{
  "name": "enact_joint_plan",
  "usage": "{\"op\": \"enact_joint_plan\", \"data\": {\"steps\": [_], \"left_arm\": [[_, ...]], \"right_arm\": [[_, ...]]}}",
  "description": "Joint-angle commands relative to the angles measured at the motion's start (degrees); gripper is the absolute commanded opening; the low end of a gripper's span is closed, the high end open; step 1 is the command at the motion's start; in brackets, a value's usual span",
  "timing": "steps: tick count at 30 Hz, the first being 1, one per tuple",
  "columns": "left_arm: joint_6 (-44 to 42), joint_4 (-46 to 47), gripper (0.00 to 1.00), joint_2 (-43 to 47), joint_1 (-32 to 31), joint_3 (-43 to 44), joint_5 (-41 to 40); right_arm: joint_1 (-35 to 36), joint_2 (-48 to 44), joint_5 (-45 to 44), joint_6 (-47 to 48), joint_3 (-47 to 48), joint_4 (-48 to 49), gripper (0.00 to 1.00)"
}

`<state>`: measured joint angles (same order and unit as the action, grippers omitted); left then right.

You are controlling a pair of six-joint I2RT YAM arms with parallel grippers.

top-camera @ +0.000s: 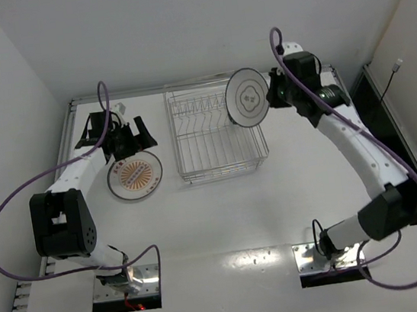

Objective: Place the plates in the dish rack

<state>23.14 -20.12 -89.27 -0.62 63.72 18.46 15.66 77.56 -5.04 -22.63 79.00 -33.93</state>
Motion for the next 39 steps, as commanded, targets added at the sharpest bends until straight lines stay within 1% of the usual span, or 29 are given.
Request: {"op": "enact_joint_plan", "data": {"steps": [1, 2, 3, 6, 7, 15, 18, 23, 33, 37, 39], "left_arm": [[-0.28, 0.43, 0.99, -0.55, 0.54, 2.02, 0.96], [-0.28, 0.43, 0.99, -0.55, 0.54, 2.02, 0.97], [-0.28, 0.43, 0.99, -0.55, 0.54, 2.02, 0.97], [-0.28, 0.43, 0.99, -1.6, 0.54, 2.55, 0.97], [-0.28, 0.43, 0.99, -1.6, 0.54, 2.55, 1.49], [-0.28, 0.43, 0.99, -2.66, 0.54, 3.07, 1.49], [-0.28, 0.43, 0.99, -3.19, 0.54, 3.07, 2.02], [-0.28, 0.43, 0.99, -3.19, 0.54, 3.07, 2.02], [-0.28, 0.43, 0.99, -4.24, 0.54, 3.6, 2.55], [-0.28, 0.43, 0.99, -4.24, 0.54, 3.6, 3.07], [-0.28, 0.43, 0.99, -4.24, 0.54, 3.6, 3.08]], "right_arm": [[1.65, 7.06, -8.4, -0.83, 10.52, 9.49, 0.0], [2.18, 11.52, -9.19, -0.22, 12.47, 9.5, 0.0], [2.18, 13.74, -10.51, 0.3, 16.15, 9.5, 0.0], [3.32, 19.1, -13.41, 0.92, 19.69, 9.5, 0.0], [3.93, 22.17, -14.46, 0.92, 21.7, 9.5, 0.0], [7.8, 32.91, -25.62, 2.86, 31.63, 9.5, 0.0], [9.73, 36.07, -30.46, 4.0, 33.76, 8.8, 0.0], [11.67, 38.36, -35.91, 5.49, 34.82, 9.32, 0.0], [11.67, 37.23, -41.01, 5.49, 34.82, 8.8, 0.0], [11.67, 37.23, -41.02, 6.02, 34.82, 8.8, 0.0], [11.67, 37.75, -39.62, 6.02, 35.34, 8.8, 0.0]]}}
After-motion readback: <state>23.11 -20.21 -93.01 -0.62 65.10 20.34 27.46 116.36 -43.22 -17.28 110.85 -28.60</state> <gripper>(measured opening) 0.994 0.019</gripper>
